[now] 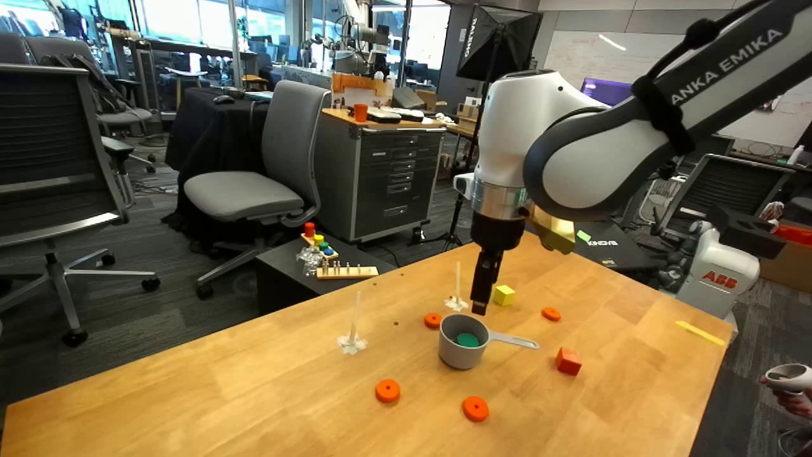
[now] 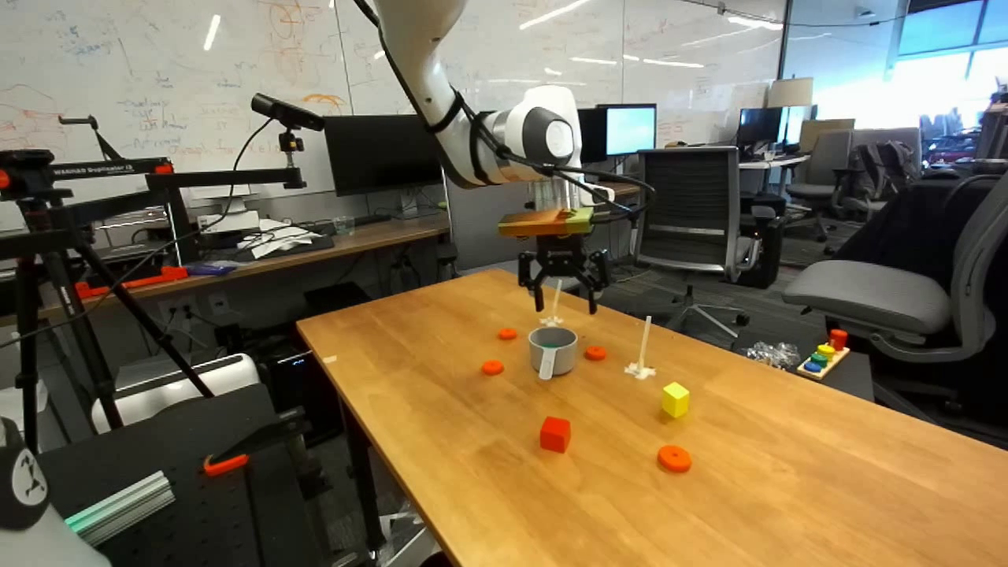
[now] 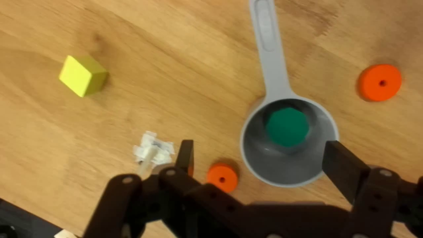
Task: Put the blocks in the grey cup
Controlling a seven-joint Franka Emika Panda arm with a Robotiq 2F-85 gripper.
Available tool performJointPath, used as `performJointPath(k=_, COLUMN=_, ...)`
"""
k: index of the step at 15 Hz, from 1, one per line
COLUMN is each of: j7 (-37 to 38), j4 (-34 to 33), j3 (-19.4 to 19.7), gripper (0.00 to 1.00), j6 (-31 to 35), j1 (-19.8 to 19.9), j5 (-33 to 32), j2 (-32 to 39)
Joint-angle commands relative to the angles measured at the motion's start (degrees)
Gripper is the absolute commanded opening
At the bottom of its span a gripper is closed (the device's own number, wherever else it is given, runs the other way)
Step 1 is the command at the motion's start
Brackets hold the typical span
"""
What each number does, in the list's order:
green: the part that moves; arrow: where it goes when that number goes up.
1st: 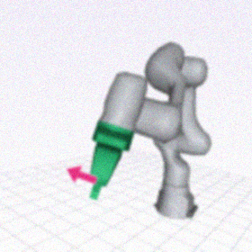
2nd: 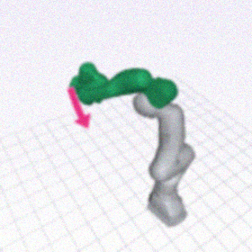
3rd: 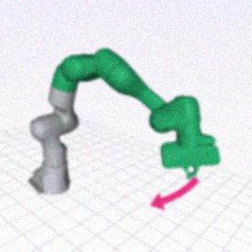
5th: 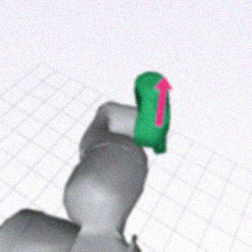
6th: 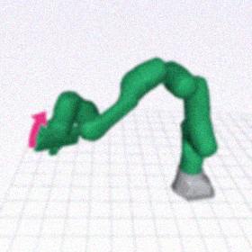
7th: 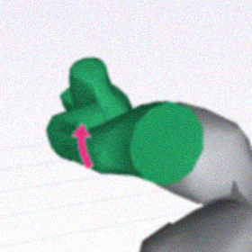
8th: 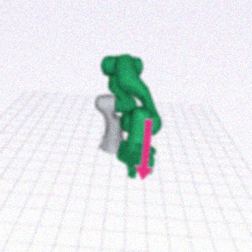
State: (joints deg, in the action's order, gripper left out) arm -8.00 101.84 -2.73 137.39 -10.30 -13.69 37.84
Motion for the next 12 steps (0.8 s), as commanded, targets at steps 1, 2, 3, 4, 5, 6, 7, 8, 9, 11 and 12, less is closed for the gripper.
performJointPath(k=1, j7=0.91, j4=1.43, j3=3.32, gripper=1.0, j6=-0.42, j1=2.75, j5=-1.32, j2=-3.25)
performJointPath(k=2, j7=0.93, j4=1.1, j3=4.35, gripper=1.0, j6=-0.43, j1=3.66, j5=-1.33, j2=-3.47)
performJointPath(k=3, j7=0.89, j4=0.7, j3=5.06, gripper=1.0, j6=-0.65, j1=4.45, j5=-1.25, j2=-3.49)
performJointPath(k=4, j7=1.03, j4=0.24, j3=5.72, gripper=1.0, j6=-0.58, j1=5.18, j5=-1.22, j2=-3.41)
performJointPath(k=5, j7=1.11, j4=-0.36, j3=6.08, gripper=1.0, j6=-0.81, j1=5.82, j5=-1.07, j2=-3.08)
performJointPath(k=6, j7=0.34, j4=-1.47, j3=5.4, gripper=1.0, j6=-1.9, j1=7.13, j5=0.58, j2=-2.44)
performJointPath(k=7, j7=-0.94, j4=-3.06, j3=3.76, gripper=1.0, j6=-4.76, j1=9.1, j5=3.8, j2=-1.64)
performJointPath(k=8, j7=-1.21, j4=-4.2, j3=2.86, gripper=1.0, j6=-6.52, j1=10.26, j5=6.05, j2=-0.99)
performJointPath(k=9, j7=-0.57, j4=-5.39, j3=2.29, gripper=1.0, j6=-8.2, j1=11.06, j5=8.28, j2=-0.43)
performJointPath(k=11, j7=4.63, j4=-7.89, j3=3.45, gripper=1.0, j6=-9.56, j1=10.97, j5=10.77, j2=0.9)
performJointPath(k=12, j7=6.55, j4=-9.16, j3=4.08, gripper=1.0, j6=-9.41, j1=11.05, j5=11.54, j2=1.57)
